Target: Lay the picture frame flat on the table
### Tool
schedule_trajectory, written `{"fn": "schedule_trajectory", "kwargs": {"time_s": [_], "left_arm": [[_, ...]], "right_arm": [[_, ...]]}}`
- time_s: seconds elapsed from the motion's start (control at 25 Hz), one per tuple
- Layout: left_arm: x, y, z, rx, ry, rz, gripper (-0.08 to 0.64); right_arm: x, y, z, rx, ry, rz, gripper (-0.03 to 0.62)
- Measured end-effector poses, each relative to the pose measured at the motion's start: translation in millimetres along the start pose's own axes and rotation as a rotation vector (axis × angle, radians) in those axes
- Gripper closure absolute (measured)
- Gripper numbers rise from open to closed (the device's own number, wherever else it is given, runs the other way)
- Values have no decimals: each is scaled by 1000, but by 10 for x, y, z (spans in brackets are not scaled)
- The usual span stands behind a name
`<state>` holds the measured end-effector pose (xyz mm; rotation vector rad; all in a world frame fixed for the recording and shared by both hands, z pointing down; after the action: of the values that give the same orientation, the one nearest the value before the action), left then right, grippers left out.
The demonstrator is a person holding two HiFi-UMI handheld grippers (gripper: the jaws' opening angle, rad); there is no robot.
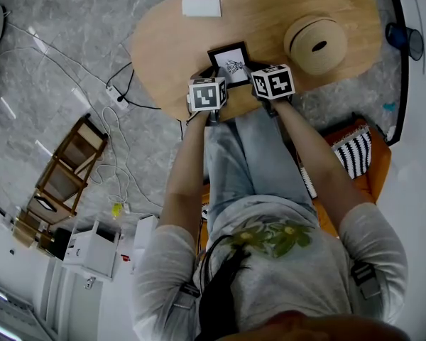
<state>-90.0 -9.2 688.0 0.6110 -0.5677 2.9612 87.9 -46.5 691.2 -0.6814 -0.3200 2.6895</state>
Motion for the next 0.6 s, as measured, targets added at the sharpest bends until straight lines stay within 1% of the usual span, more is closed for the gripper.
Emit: {"fn": "schedule_trajectory", "kwargs": {"time_s": [0.4, 0.6], "left_arm": [[53, -34, 163, 29, 23, 4, 468], [56, 10, 162, 17, 29, -43, 469]], "right_arm": [[-42, -20, 147, 24, -34, -36, 505], [-54, -23, 185, 27, -51, -40, 505]]}}
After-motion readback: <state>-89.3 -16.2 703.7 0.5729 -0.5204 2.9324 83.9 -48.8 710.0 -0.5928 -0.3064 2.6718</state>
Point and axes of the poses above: the fingertips, and each gripper's own axes: z forward along the fingers, x to its left, y out of its top, the point moved 9 cm from there along -z, backward along the fingers, and after that the axes turned 8 degrees about -x, right-handed, at the moved point
